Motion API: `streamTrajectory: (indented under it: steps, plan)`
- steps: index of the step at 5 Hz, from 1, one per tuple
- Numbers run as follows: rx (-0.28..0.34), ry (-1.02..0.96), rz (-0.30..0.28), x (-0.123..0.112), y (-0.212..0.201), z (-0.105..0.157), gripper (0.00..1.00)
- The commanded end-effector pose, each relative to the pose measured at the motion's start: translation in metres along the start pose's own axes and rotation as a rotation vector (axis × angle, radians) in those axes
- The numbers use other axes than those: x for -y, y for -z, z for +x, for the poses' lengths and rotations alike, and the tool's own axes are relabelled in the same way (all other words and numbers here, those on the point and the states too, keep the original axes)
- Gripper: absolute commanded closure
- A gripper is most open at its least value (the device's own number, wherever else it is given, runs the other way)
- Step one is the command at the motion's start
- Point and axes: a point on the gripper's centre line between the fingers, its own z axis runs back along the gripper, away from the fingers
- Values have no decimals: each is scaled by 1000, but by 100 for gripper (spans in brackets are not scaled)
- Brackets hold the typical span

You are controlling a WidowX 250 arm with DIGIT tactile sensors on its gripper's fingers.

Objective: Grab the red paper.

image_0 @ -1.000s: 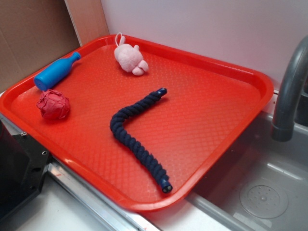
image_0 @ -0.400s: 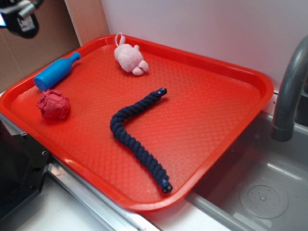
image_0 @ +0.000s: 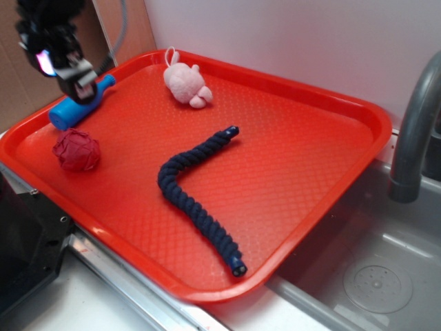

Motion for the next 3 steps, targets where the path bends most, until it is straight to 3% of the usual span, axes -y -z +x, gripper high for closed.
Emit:
streamTrajectory:
  steps: [1,2,3]
  plan:
    - [13,75,-3,-12,52,-13,0]
    - [-41,81,-34,-9,60,-16,0]
    - [-103,106,12,-5,73,-16,0]
